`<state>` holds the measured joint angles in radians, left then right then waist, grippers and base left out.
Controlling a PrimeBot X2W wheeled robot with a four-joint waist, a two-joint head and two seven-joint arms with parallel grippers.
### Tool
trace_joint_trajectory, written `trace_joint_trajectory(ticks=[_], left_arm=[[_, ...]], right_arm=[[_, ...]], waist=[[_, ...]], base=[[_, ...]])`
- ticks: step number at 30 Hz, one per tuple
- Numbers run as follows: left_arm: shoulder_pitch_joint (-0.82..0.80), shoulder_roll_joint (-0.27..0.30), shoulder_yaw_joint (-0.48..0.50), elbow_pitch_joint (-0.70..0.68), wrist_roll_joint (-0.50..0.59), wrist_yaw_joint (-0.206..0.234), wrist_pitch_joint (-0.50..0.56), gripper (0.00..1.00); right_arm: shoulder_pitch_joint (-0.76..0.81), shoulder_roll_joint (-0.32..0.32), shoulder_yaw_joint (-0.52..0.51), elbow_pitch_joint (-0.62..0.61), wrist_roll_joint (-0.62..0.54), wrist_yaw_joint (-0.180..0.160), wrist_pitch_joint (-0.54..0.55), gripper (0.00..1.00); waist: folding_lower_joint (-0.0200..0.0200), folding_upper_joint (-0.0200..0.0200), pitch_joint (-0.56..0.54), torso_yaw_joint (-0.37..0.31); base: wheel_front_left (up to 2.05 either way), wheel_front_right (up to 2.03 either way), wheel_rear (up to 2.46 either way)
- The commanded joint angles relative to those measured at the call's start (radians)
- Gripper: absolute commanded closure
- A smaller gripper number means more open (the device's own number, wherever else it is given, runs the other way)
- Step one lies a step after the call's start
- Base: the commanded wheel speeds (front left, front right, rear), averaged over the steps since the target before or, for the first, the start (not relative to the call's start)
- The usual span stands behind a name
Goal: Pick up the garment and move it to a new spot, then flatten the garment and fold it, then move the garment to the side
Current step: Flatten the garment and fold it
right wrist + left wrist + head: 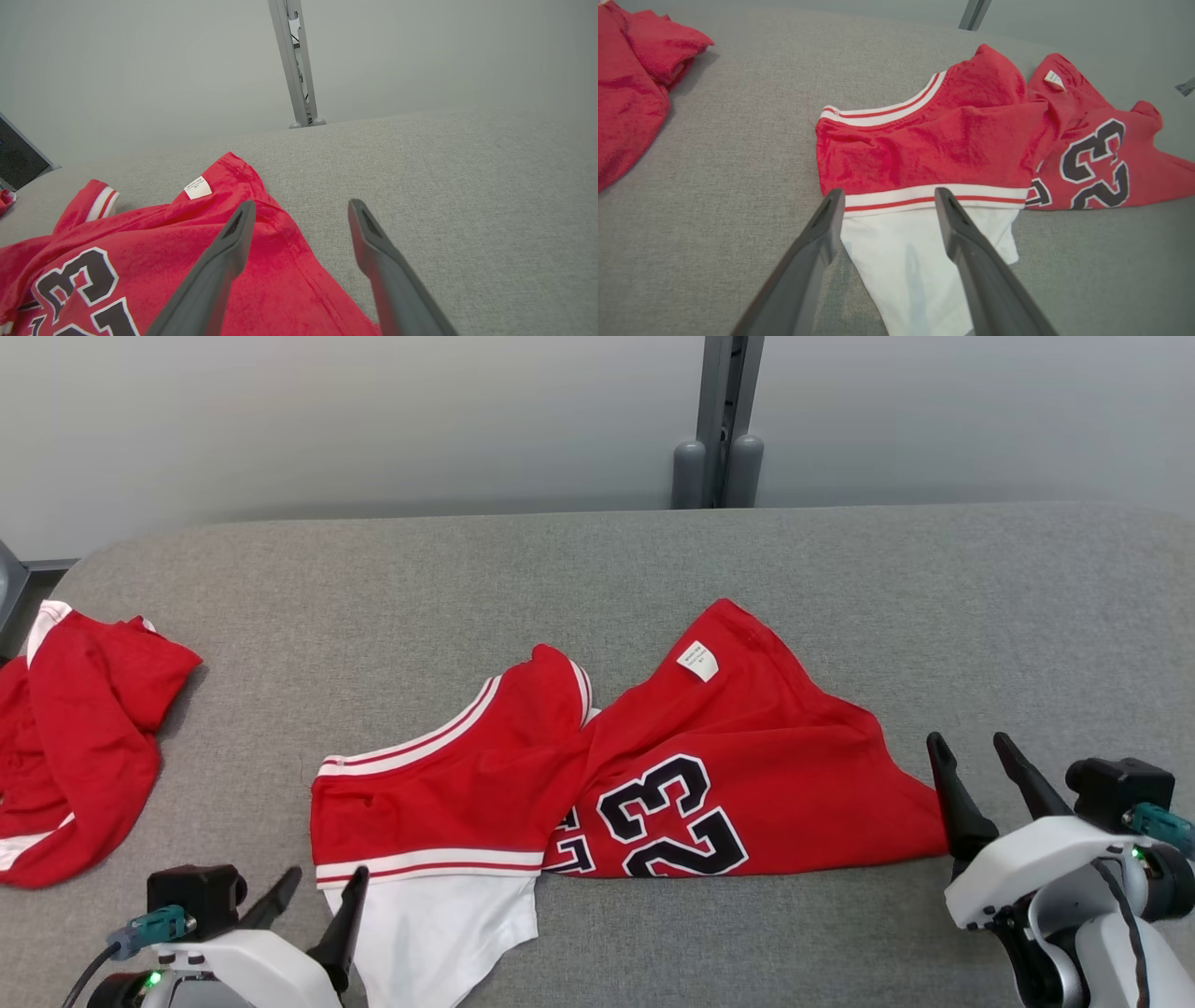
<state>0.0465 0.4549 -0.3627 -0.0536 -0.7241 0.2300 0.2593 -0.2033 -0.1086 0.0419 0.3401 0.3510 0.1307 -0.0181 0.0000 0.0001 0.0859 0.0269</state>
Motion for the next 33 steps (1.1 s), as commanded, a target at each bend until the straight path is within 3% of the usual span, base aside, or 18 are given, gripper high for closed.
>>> trace_joint_trajectory(ticks=[1,12,20,33], left_arm=[[-0.023,-0.001,0.009,0.002,0.021,0.004,-0.035,0.00],[-0.117,-0.106,-0.038,0.116,0.113,-0.056,-0.299,0.00],[-0.193,-0.172,-0.085,0.223,0.109,-0.115,-0.338,0.00],[-0.280,-0.215,-0.113,0.338,0.099,-0.169,-0.374,0.00]], right_arm=[[-0.019,-0.014,0.006,0.000,-0.014,0.000,0.006,0.00],[-0.237,-0.079,0.103,0.138,0.063,0.000,0.057,0.00],[-0.459,-0.157,0.250,0.339,0.181,0.000,0.144,0.00],[-0.675,-0.241,0.449,0.559,0.350,0.000,0.274,0.00]], waist=[[0.0000,-0.0001,0.003,0.003],[0.0000,-0.0001,0.054,0.080],[0.0000,-0.0001,0.119,0.160],[0.0000,-0.0001,0.202,0.243]], base=[[0.00,0.00,0.00],[0.00,0.00,0.00],[0.00,0.00,0.00],[0.00,0.00,0.00]])
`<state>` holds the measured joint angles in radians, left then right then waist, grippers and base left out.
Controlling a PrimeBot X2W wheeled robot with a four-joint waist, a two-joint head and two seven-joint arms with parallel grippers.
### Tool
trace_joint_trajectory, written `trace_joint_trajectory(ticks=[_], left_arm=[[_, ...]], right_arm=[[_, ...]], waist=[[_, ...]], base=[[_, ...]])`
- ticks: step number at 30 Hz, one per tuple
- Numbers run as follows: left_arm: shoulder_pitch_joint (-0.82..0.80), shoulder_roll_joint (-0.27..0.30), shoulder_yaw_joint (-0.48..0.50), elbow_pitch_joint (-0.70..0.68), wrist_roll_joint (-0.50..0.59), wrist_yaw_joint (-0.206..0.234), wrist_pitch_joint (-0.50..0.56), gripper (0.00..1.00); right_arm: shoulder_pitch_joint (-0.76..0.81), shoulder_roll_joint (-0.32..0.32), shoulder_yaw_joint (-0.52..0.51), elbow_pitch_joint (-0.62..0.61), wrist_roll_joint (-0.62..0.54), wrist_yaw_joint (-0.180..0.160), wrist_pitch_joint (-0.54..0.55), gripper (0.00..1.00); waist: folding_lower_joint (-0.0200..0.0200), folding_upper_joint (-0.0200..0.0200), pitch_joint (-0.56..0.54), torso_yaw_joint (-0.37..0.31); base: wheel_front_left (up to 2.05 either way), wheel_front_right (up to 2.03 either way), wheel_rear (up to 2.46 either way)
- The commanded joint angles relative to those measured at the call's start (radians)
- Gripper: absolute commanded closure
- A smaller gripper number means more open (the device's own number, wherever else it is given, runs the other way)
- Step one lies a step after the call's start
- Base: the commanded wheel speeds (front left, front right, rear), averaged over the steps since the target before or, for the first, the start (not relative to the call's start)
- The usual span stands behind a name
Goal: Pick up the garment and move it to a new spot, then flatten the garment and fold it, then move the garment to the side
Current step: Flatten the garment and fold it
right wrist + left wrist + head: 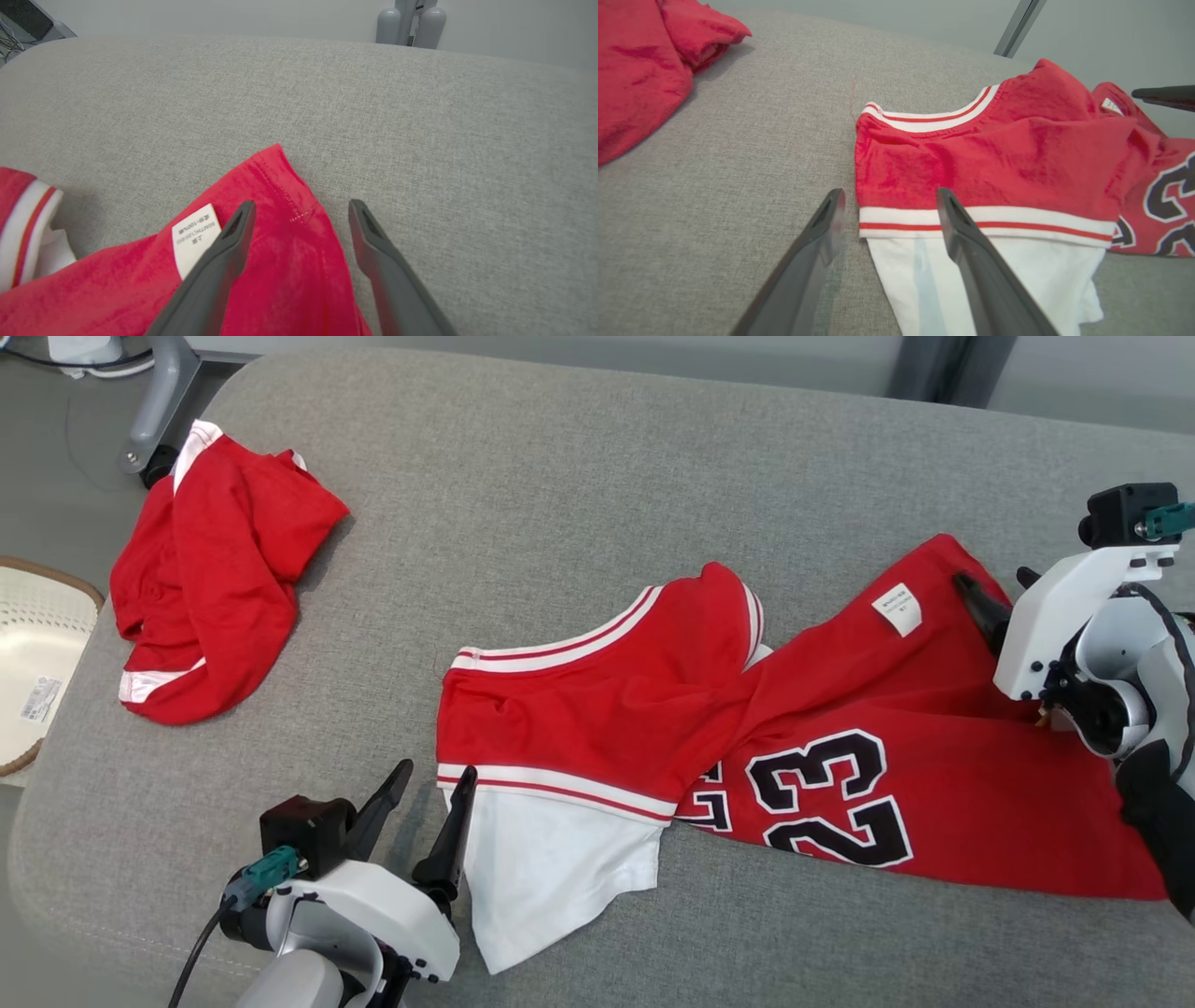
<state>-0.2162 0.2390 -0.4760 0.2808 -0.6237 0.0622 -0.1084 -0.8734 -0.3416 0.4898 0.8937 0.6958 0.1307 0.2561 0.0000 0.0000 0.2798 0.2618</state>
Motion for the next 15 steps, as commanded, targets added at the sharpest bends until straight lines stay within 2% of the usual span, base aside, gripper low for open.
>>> trace_joint_trajectory(ticks=[1,5,7,8,15], left_arm=[[-0.022,0.000,-0.001,0.009,-0.002,-0.005,-0.008,0.00],[-0.032,-0.002,-0.003,0.024,-0.002,-0.010,-0.013,0.00],[-0.042,-0.003,-0.005,0.036,-0.004,-0.016,-0.018,0.00],[-0.045,-0.002,-0.005,0.039,-0.005,-0.016,-0.018,0.00],[-0.039,0.007,-0.006,0.062,-0.010,-0.016,-0.019,0.00]], right_arm=[[-0.014,-0.011,0.012,0.017,0.015,0.000,-0.005,0.00],[-0.030,-0.010,0.038,0.048,0.041,0.000,-0.017,0.00],[-0.039,-0.007,0.064,0.062,0.070,0.000,-0.028,0.53],[-0.043,-0.008,0.073,0.061,0.080,0.000,-0.039,0.98],[-0.049,-0.013,0.141,0.066,0.132,0.000,-0.099,1.00]], waist=[[0.0000,0.0000,0.012,0.012],[0.0000,0.0000,0.019,0.018],[0.0000,0.0000,0.024,0.021],[0.0000,0.0000,0.025,0.021],[0.0000,0.0000,0.001,0.006]], base=[[0.00,0.00,0.00],[0.00,0.00,0.00],[0.00,0.00,0.00],[0.00,0.00,0.00],[0.00,0.00,0.00]])
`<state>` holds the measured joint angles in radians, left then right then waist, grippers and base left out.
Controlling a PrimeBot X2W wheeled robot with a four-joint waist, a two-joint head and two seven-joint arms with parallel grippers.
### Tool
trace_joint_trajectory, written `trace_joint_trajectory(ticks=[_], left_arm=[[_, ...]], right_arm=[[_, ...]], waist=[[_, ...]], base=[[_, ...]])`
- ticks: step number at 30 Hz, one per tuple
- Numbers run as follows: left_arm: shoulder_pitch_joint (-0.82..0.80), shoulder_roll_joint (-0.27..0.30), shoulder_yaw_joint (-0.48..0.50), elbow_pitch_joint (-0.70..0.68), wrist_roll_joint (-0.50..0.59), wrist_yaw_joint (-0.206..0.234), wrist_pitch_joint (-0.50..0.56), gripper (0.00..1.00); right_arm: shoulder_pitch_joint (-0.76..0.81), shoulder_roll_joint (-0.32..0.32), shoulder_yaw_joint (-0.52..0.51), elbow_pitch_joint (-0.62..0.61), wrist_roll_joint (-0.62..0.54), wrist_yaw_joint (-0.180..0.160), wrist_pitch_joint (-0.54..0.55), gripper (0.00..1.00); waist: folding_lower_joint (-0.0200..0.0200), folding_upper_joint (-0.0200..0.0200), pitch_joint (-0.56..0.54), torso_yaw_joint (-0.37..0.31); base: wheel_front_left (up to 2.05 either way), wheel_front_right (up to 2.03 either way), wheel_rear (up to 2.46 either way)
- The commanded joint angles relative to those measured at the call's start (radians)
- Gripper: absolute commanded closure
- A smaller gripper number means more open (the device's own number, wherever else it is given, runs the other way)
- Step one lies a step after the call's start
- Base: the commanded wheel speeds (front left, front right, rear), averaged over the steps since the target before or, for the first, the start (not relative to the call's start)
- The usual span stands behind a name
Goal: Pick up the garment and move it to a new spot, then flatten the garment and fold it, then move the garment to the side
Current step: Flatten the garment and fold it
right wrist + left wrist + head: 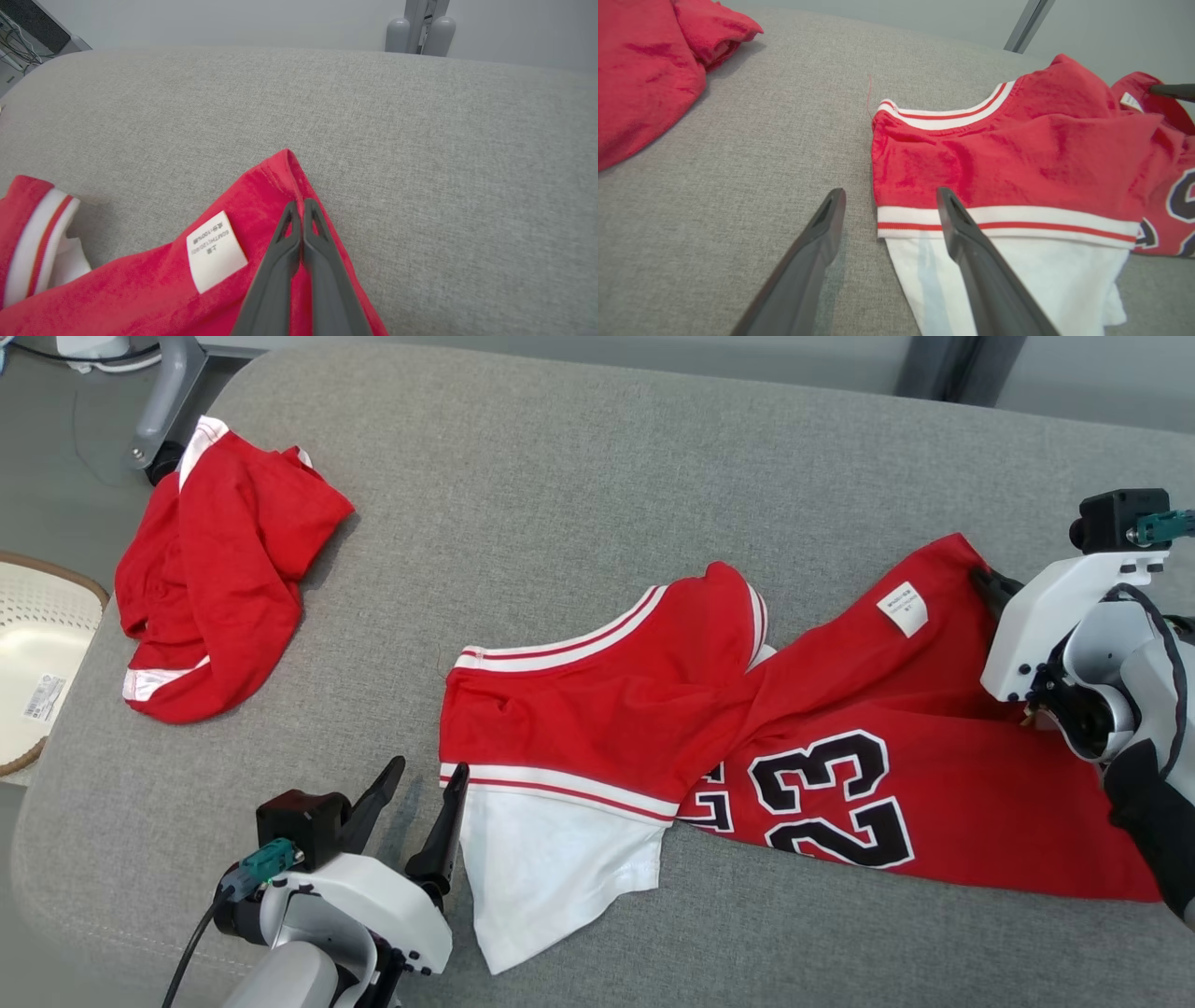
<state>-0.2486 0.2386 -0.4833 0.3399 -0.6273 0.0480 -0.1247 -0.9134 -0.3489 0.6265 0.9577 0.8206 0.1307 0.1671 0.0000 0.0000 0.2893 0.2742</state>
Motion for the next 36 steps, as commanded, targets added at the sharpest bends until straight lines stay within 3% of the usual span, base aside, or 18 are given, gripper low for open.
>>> trace_joint_trajectory(ticks=[1,8,14,23,24,30,36], left_arm=[[-0.003,0.008,0.001,0.006,-0.007,-0.002,-0.002,0.00],[0.031,0.029,0.008,0.012,-0.018,0.013,0.009,0.00],[0.074,0.065,0.017,-0.013,-0.028,0.033,0.036,0.00],[0.142,0.093,0.027,-0.062,-0.050,0.061,0.067,0.00],[0.159,0.099,0.029,-0.070,-0.054,0.068,0.074,0.00],[0.182,0.114,0.033,-0.092,-0.065,0.080,0.089,0.00],[0.206,0.121,0.032,-0.107,-0.071,0.087,0.093,0.00]], right_arm=[[-0.011,-0.006,0.015,-0.003,0.014,0.000,-0.018,1.00],[0.031,0.001,0.088,-0.060,0.095,0.000,-0.015,1.00],[0.068,-0.045,0.134,-0.183,0.195,0.000,0.020,1.00],[0.170,-0.149,0.127,-0.416,0.364,0.000,0.080,1.00],[0.207,-0.180,0.127,-0.502,0.410,0.000,0.101,1.00],[0.350,-0.293,0.096,-0.712,0.520,0.000,0.135,1.00],[0.494,-0.400,0.066,-0.825,0.578,0.000,0.168,1.00]], waist=[[0.0000,0.0000,-0.017,-0.011],[0.0000,0.0000,-0.107,-0.066],[0.0000,0.0000,-0.186,-0.129],[0.0000,0.0000,-0.245,-0.205],[0.0000,0.0000,-0.258,-0.222],[0.0000,0.0000,-0.283,-0.248],[0.0000,0.0000,-0.295,-0.257]], base=[[0.00,0.00,0.00],[0.00,0.00,0.00],[0.00,0.00,0.00],[0.00,0.00,0.00],[0.00,0.00,0.00],[0.00,0.00,0.00],[0.00,0.00,0.00]])
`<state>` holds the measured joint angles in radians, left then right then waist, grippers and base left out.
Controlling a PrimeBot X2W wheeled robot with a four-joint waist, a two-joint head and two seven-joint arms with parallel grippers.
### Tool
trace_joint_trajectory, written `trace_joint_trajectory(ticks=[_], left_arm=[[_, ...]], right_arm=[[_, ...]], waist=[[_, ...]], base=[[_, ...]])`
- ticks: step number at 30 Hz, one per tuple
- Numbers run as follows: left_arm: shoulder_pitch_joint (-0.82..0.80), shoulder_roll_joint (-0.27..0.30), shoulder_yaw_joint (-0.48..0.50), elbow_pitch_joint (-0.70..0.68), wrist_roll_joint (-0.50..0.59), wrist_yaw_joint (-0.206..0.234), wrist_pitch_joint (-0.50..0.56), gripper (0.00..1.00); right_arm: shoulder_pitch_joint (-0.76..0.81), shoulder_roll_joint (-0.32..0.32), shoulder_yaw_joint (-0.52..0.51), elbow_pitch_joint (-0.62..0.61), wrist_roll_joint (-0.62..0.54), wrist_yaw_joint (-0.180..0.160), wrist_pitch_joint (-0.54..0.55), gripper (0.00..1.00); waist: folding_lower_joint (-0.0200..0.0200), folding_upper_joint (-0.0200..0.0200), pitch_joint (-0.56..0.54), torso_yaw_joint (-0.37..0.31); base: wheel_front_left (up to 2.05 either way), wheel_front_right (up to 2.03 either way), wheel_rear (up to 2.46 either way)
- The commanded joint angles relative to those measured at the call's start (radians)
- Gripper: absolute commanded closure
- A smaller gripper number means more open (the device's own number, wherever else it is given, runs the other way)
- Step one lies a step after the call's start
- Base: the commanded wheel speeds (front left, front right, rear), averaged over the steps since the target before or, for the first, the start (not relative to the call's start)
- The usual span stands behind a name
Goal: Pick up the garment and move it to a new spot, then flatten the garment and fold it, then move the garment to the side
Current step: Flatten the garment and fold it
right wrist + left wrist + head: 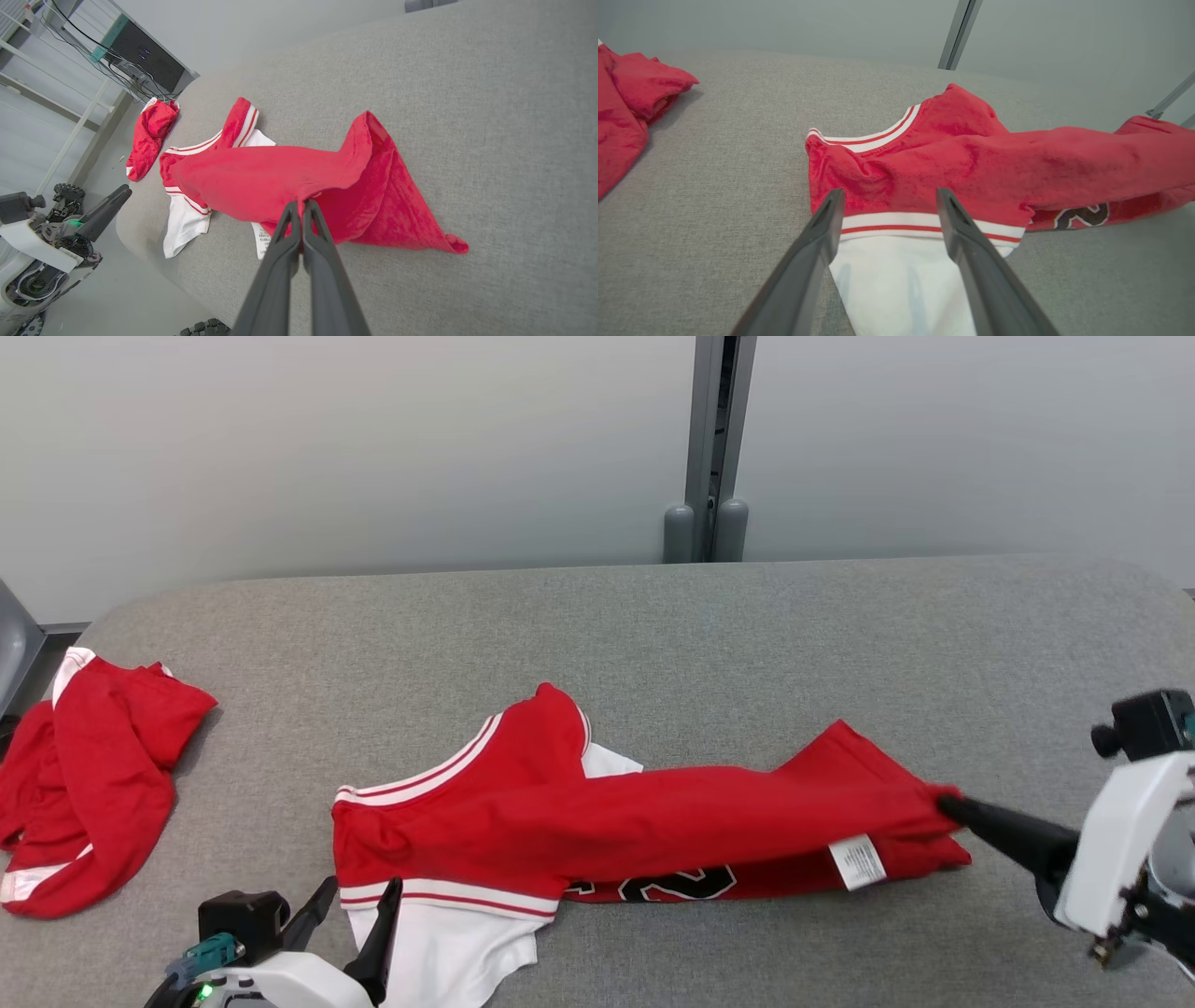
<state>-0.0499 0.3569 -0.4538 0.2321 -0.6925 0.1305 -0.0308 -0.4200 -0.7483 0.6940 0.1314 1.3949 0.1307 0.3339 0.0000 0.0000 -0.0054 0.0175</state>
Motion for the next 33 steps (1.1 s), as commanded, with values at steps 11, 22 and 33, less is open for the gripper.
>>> trace_joint_trajectory(ticks=[11,22,33], left_arm=[[0.023,0.024,0.001,-0.040,-0.009,0.023,0.018,0.00],[0.019,0.031,-0.007,-0.063,-0.005,0.036,0.038,0.00],[0.017,0.048,0.000,-0.083,-0.008,0.052,0.046,0.00]], right_arm=[[0.307,-0.094,-0.016,-0.061,0.067,0.000,0.065,1.00],[0.384,0.011,-0.034,0.086,-0.055,0.000,0.064,0.89],[0.358,0.113,-0.201,0.061,-0.154,0.000,0.045,0.00]], waist=[[0.0000,0.0000,0.018,0.002],[0.0000,0.0000,0.032,-0.007],[0.0000,0.0000,0.034,-0.021]], base=[[0.00,0.00,0.00],[0.00,0.00,0.00],[0.00,0.00,0.00]])
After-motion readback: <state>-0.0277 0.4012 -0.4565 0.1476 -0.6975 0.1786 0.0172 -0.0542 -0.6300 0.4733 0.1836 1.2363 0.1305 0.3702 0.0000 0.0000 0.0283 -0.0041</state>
